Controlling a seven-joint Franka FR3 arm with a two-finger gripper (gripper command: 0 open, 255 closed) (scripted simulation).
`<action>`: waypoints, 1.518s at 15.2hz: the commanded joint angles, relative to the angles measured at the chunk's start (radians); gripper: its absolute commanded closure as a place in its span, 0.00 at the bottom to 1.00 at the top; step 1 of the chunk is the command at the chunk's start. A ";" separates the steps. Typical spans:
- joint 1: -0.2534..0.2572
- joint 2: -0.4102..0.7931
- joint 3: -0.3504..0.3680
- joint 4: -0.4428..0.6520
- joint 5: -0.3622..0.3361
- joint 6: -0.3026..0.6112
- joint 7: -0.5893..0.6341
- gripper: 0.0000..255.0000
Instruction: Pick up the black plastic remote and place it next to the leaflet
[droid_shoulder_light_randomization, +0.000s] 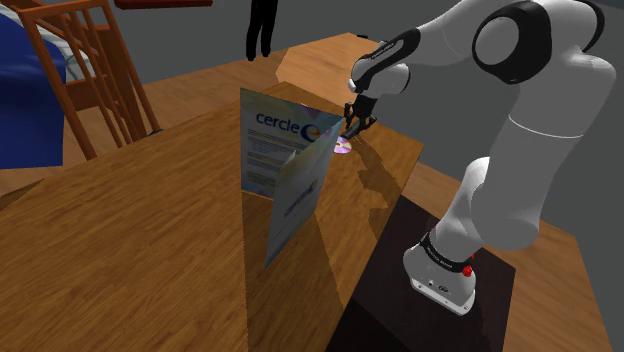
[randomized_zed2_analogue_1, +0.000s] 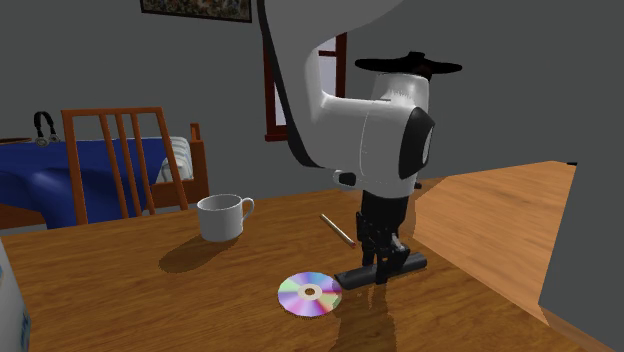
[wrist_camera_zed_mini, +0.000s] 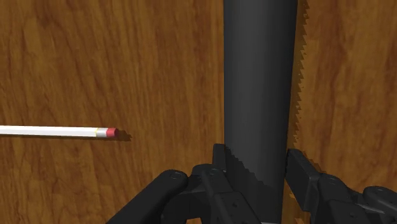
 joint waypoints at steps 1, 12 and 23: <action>0.001 0.006 0.004 0.002 0.002 -0.001 -0.001 1.00; 0.050 -0.127 -0.048 0.047 -0.162 -0.119 0.117 1.00; 0.064 -0.234 -0.049 0.122 -0.278 -0.255 0.205 1.00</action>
